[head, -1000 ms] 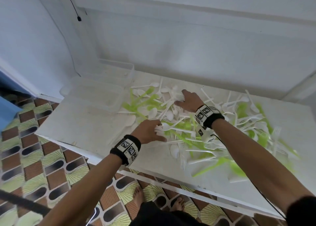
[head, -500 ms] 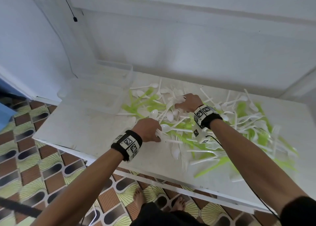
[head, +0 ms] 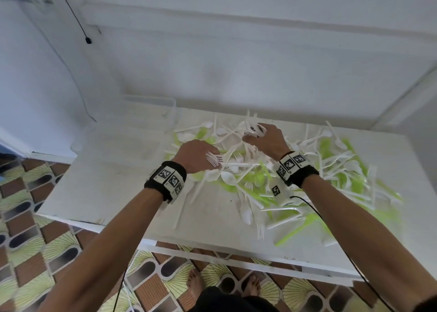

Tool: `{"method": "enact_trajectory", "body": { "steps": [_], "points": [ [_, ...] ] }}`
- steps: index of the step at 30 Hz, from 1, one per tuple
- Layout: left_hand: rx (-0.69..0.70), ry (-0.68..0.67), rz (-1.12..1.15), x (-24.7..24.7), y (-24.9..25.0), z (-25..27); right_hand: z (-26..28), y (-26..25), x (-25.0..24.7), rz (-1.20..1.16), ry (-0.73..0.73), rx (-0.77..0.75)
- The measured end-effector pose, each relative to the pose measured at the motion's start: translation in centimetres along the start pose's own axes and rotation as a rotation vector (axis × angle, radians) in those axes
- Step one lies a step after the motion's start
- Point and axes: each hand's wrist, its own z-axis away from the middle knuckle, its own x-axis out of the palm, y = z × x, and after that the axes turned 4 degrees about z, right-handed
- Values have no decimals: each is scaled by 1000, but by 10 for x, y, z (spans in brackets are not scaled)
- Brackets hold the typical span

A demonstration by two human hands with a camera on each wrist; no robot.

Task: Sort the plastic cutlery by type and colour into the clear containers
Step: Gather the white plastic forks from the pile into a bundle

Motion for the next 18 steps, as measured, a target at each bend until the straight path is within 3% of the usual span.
{"method": "enact_trajectory", "body": {
  "steps": [6,12,18],
  "points": [
    [38,148,22,-5,-15,-7,3,-16,2,-369,177,128],
    [105,118,111,-7,-38,-12,2,-33,13,-470,183,102],
    [280,259,92,-13,-52,-18,1,-32,36,-412,237,139]
  ]
}}
